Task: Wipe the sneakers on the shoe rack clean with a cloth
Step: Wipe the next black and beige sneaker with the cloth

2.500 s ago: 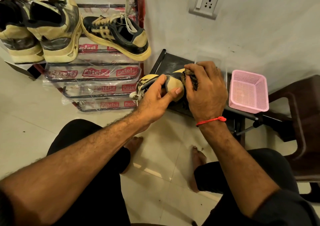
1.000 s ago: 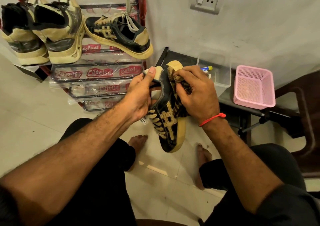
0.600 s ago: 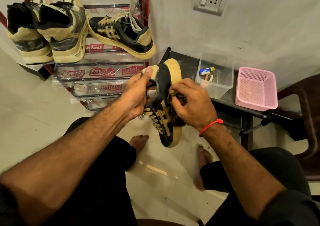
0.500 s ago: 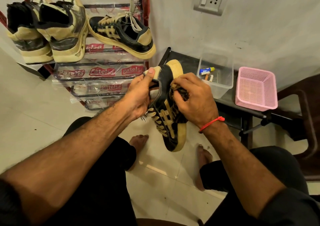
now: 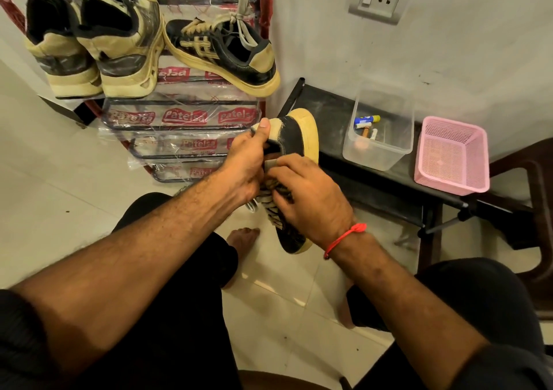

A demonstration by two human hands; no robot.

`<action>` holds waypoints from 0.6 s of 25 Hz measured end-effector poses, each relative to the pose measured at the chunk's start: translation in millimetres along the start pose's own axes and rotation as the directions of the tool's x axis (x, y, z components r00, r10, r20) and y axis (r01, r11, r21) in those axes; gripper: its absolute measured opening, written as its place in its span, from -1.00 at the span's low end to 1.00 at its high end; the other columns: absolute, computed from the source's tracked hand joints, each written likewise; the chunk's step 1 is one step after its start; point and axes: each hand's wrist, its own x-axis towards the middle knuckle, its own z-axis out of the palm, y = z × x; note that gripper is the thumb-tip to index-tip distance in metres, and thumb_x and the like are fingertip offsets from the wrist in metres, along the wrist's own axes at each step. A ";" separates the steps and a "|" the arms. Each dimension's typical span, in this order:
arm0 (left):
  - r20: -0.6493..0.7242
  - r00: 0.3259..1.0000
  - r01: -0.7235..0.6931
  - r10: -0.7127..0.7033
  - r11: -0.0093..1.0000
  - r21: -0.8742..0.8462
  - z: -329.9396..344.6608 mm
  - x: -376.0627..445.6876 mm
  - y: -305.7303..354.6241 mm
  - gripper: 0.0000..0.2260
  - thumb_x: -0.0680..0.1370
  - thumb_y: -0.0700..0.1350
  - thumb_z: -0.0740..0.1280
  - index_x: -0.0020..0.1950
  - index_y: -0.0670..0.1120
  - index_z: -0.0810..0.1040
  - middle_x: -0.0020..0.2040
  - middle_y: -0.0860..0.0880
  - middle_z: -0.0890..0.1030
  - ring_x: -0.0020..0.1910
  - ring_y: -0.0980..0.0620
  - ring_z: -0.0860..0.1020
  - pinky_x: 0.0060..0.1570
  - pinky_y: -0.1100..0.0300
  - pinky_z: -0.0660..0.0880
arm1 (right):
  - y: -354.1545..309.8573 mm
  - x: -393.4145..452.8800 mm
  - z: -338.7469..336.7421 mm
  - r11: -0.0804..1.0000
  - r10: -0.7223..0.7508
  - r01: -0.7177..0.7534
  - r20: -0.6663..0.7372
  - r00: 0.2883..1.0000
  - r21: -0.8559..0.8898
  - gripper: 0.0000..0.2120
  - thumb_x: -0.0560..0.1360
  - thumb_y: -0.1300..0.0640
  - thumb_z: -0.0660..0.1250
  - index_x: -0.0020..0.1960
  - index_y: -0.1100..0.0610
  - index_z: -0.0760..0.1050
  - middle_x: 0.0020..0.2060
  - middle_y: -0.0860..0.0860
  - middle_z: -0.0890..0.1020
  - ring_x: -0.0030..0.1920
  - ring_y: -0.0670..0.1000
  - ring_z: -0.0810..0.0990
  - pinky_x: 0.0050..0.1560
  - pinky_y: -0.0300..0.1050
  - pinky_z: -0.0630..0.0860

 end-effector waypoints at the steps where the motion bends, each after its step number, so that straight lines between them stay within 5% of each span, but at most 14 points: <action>1: -0.003 1.000 -0.001 0.001 1.000 -0.012 0.5 -0.2 0.3 -0.72 0.68 0.06 0.26 0.17 -0.14 0.55 -0.01 -0.15 0.71 -0.15 -0.06 0.70 -0.10 0.01 0.65 | -0.1 0.1 1.6 0.999 -0.036 0.035 -0.005 0.999 -0.033 -0.75 0.43 0.22 0.43 0.11 0.19 0.60 0.06 0.11 0.60 0.04 0.12 0.58 0.09 -0.04 0.56; 3: 0.032 0.999 0.007 -0.005 0.999 -0.038 4.1 -2.4 -0.4 -0.67 0.70 0.06 0.23 0.27 -0.17 0.55 0.08 -0.19 0.70 -0.07 -0.09 0.69 -0.03 -0.03 0.65 | 9.2 7.7 -3.9 0.999 -0.014 0.011 -0.090 0.996 -0.035 -0.78 0.47 0.20 0.39 0.11 0.20 0.60 0.04 0.12 0.58 0.04 0.11 0.57 0.07 -0.05 0.56; 7: 0.084 0.996 0.015 -0.014 1.000 -0.014 11.4 -10.5 -0.1 -0.66 0.71 0.04 0.20 0.35 -0.15 0.52 0.03 -0.15 0.70 -0.13 -0.02 0.70 -0.24 0.08 0.65 | 31.2 21.2 -19.0 0.989 0.143 -0.136 -0.202 0.969 0.048 -0.80 0.53 0.18 0.35 0.13 0.20 0.59 0.07 0.11 0.57 0.09 0.09 0.55 0.14 -0.02 0.53; 12: 0.008 1.000 -0.026 0.027 0.997 -0.078 3.0 -4.5 13.2 -0.64 0.70 0.04 0.21 0.38 -0.17 0.46 0.18 -0.21 0.68 -0.02 -0.11 0.71 -0.23 0.02 0.69 | 2.9 -12.3 15.4 0.985 -0.168 0.164 -0.086 0.982 -0.050 -0.83 0.48 0.27 0.41 0.06 0.25 0.62 -0.01 0.16 0.62 -0.05 0.18 0.60 0.03 0.07 0.55; 15: 0.045 0.997 -0.065 0.071 0.991 -0.114 7.2 -5.5 19.1 -0.63 0.71 0.03 0.18 0.36 -0.21 0.47 0.19 -0.23 0.68 0.12 -0.16 0.69 -0.08 -0.07 0.69 | 9.7 -4.5 9.2 0.976 -0.207 0.186 -0.207 0.956 -0.116 -0.87 0.54 0.23 0.40 0.04 0.27 0.63 -0.02 0.18 0.63 -0.10 0.19 0.60 -0.01 0.06 0.56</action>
